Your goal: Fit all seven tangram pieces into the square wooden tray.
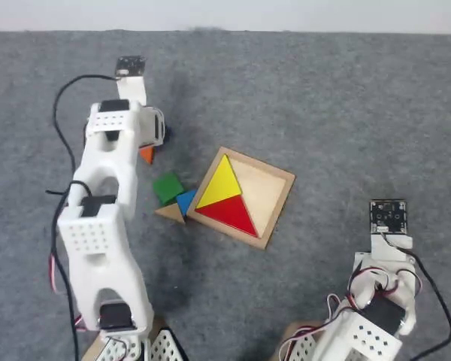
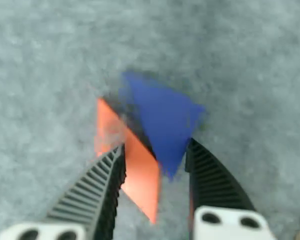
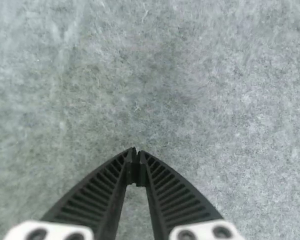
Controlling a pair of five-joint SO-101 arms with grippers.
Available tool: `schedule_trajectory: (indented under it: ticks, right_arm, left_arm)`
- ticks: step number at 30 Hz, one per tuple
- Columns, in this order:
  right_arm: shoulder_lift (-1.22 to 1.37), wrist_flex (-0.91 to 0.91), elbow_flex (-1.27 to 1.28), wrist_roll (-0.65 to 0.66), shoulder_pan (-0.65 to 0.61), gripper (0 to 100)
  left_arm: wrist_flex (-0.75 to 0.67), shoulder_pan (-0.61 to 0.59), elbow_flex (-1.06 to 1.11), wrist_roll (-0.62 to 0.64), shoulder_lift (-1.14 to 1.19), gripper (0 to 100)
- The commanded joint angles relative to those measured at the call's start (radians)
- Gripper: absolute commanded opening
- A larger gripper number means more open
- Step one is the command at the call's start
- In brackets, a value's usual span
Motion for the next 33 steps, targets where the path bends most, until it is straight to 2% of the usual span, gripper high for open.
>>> schedule_trajectory:
  ticks: [1, 9, 18, 21, 25, 29, 33]
  right_arm:
    - [-0.013, -0.001, 0.015, 0.023, -0.01, 0.9]
    - [-0.013, -0.008, 0.015, 0.02, -0.01, 0.9]
    - [-0.013, -0.008, 0.015, 0.018, -0.01, 0.9]
    - [-0.013, -0.008, 0.015, 0.018, -0.01, 0.9]
    - [-0.013, -0.008, 0.015, 0.017, -0.01, 0.9]
    - [-0.013, -0.007, 0.015, 0.017, -0.012, 0.9]
    - [-0.013, -0.005, 0.015, 0.017, -0.012, 0.9]
  left_arm:
    - [0.135, -0.046, -0.194, -0.002, 0.086, 19]
    - [0.453, -0.068, -0.493, -0.124, 0.265, 18]
    - [0.575, -0.066, -0.565, -0.196, 0.295, 7]
    - [0.632, -0.066, -0.595, -0.249, 0.261, 4]
    - [0.646, -0.064, -0.602, -0.256, 0.155, 2]
    - [0.647, 0.021, -0.527, -0.269, 0.011, 2]
    - [0.643, 0.229, -0.355, -0.267, -0.164, 2]
